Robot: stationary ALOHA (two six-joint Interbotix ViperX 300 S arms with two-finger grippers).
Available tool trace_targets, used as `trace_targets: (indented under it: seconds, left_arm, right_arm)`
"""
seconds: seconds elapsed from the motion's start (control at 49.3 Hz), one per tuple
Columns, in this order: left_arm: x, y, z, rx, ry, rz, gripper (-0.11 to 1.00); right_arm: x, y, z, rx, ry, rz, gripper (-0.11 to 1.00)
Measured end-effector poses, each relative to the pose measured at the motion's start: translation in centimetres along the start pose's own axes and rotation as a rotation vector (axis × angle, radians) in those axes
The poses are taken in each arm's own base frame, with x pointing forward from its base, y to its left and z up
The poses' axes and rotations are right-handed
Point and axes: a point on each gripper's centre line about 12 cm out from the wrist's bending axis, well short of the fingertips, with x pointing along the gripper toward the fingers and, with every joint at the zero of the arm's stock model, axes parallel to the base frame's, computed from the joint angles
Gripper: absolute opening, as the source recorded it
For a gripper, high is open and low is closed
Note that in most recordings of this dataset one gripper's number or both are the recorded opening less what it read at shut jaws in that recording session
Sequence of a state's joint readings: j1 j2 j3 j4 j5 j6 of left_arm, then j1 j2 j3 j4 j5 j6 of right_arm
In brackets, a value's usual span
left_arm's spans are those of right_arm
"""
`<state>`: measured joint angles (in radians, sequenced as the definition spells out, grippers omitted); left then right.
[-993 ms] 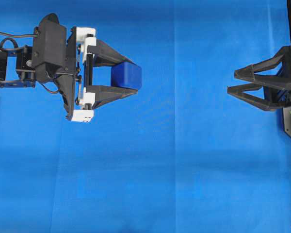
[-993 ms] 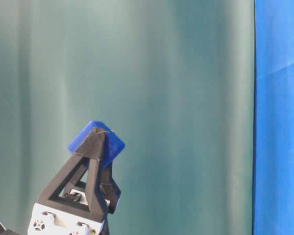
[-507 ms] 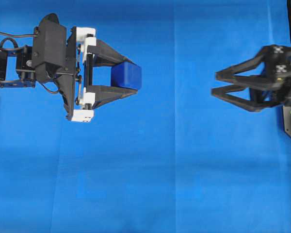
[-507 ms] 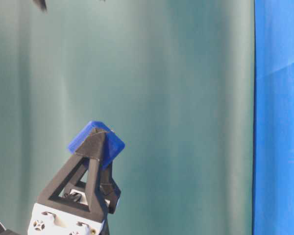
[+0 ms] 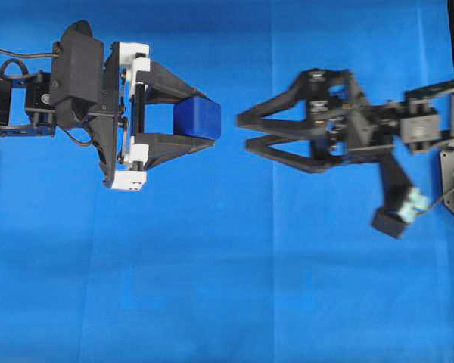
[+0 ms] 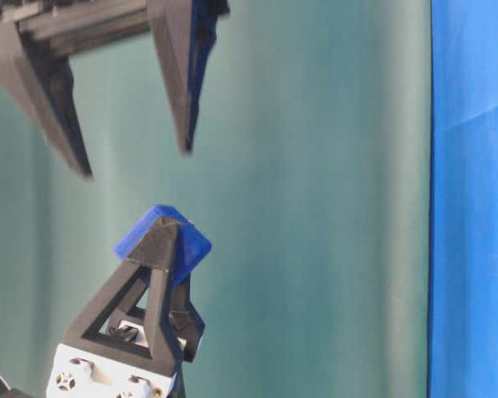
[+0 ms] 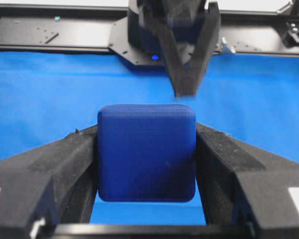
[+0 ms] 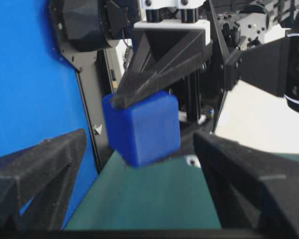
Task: Handover the blue block to the right arm after grasping it with the left arm, then place it in the designated position.
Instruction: 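Move the right gripper left to the cube held by the left gripper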
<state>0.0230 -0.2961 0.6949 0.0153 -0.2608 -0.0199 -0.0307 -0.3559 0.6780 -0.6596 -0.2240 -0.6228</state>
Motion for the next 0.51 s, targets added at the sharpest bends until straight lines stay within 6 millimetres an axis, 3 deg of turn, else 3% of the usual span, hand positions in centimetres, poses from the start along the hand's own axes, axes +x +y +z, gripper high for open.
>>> trace_targets:
  seconds: [0.264, 0.507]
  left_arm:
    - [0.0, 0.0, 0.1, -0.003, -0.002, 0.0, 0.48]
    - [0.0, 0.0, 0.0, -0.003, 0.0, 0.0, 0.48]
  right_arm:
    - [3.9, -0.4, -0.9, 0.001, 0.023, 0.022, 0.95]
    - [5.3, -0.7, -1.2, -0.012, 0.037, 0.031, 0.95]
